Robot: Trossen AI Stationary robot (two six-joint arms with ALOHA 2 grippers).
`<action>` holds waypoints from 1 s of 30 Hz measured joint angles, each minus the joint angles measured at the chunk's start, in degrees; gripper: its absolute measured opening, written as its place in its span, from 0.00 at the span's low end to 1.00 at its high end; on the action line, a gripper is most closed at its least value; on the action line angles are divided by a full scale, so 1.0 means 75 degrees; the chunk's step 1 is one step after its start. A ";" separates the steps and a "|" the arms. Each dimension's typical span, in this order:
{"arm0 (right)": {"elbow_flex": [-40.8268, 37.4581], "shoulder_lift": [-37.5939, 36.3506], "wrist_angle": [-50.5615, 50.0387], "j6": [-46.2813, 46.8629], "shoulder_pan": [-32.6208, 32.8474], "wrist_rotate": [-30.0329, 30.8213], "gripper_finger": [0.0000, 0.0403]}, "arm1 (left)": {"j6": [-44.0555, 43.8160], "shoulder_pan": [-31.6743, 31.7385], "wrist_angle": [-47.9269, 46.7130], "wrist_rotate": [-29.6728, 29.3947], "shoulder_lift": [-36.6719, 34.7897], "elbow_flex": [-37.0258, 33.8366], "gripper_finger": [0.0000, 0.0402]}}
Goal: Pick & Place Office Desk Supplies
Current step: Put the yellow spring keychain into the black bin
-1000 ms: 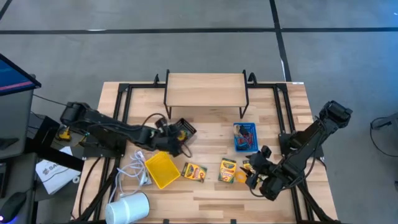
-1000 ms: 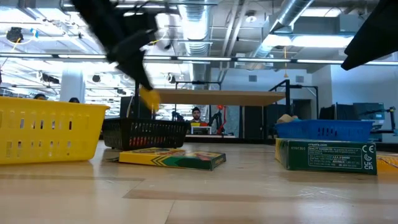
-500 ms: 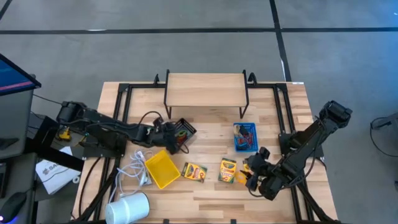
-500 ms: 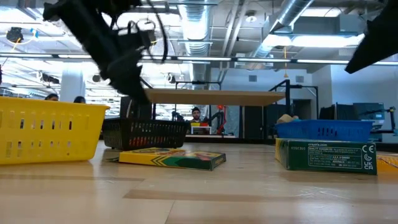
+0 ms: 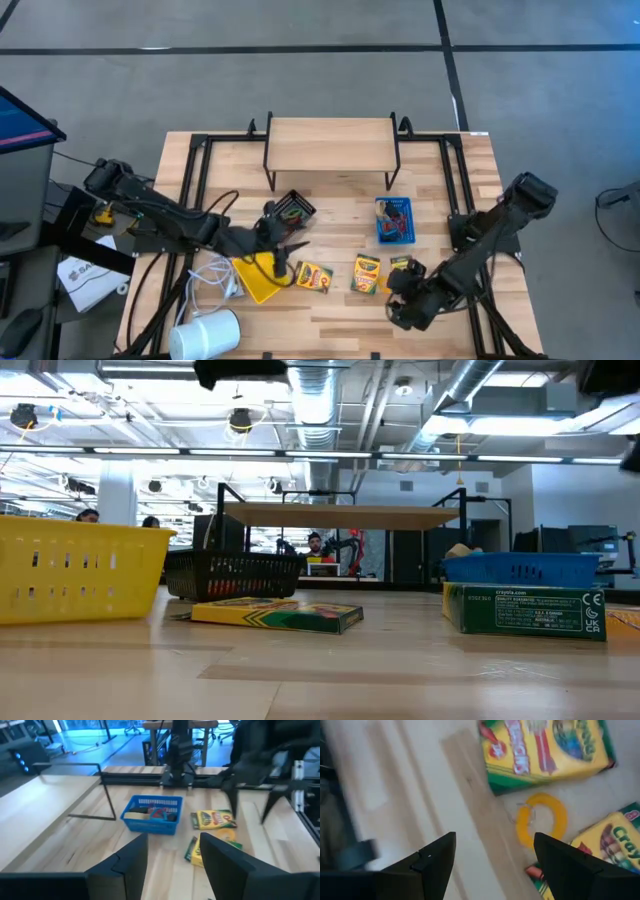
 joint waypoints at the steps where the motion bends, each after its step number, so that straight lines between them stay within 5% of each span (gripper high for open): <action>1: 0.0000 0.0176 0.0011 0.0000 -0.0045 -0.0067 0.66 | 0.0033 -0.0146 -0.0001 -0.0111 0.0002 0.0011 0.42; 16: 0.0041 0.1580 0.0483 -0.0643 -0.0889 -0.0665 0.62 | -0.0013 -0.0641 0.0072 -0.0562 0.0012 0.0023 0.38; 19: 0.0023 0.1554 0.0397 -0.0603 -0.0892 -0.0670 0.48 | -0.0027 -0.0638 0.0090 -0.0562 0.0012 0.0023 0.38; 24: 0.0027 0.1563 0.0274 -0.0735 -0.0912 -0.0876 0.07 | -0.0082 -0.0638 0.0114 -0.0559 0.0013 0.0023 0.38; 30: 0.0142 0.1304 0.0172 -0.1049 -0.0876 -0.0806 0.03 | -0.0336 -0.0636 0.0183 -0.0556 0.0015 0.0023 0.38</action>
